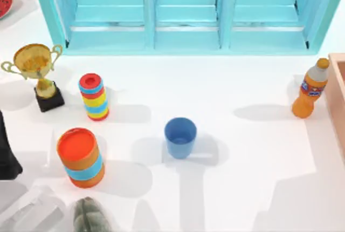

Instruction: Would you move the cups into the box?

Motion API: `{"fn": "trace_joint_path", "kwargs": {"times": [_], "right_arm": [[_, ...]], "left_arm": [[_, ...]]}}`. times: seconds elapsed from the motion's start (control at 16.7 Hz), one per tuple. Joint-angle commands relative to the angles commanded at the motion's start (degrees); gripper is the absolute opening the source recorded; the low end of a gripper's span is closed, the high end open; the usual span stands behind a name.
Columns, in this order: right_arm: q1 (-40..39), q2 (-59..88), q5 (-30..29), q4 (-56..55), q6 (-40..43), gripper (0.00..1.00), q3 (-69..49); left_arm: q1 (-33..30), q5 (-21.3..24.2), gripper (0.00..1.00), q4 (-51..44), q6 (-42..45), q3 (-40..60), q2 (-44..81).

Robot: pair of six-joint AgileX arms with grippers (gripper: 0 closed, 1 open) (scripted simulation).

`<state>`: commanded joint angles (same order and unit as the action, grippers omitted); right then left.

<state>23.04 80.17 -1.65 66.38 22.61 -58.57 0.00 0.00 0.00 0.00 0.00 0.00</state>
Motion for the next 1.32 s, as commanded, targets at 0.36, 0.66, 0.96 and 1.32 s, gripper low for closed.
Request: {"fn": "trace_joint_path", "kwargs": {"times": [0.36, 0.66, 0.96, 1.32], "right_arm": [[0.0, 0.0, 0.0, 0.0, 0.0, 0.23, 0.0], [0.0, 0.0, 0.0, 0.0, 0.0, 0.6, 0.0], [0.0, 0.0, 0.0, 0.0, 0.0, 0.98, 0.0], [0.0, 0.0, 0.0, 0.0, 0.0, 1.0, 0.0]], "left_arm": [[0.0, 0.0, 1.0, 0.0, 0.0, 0.0, 0.0], [0.0, 0.0, 1.0, 0.0, 0.0, 0.0, 0.0], [0.0, 0.0, 1.0, 0.0, 0.0, 0.0, 0.0], [0.0, 0.0, 1.0, 0.0, 0.0, 0.0, 0.0]]}}
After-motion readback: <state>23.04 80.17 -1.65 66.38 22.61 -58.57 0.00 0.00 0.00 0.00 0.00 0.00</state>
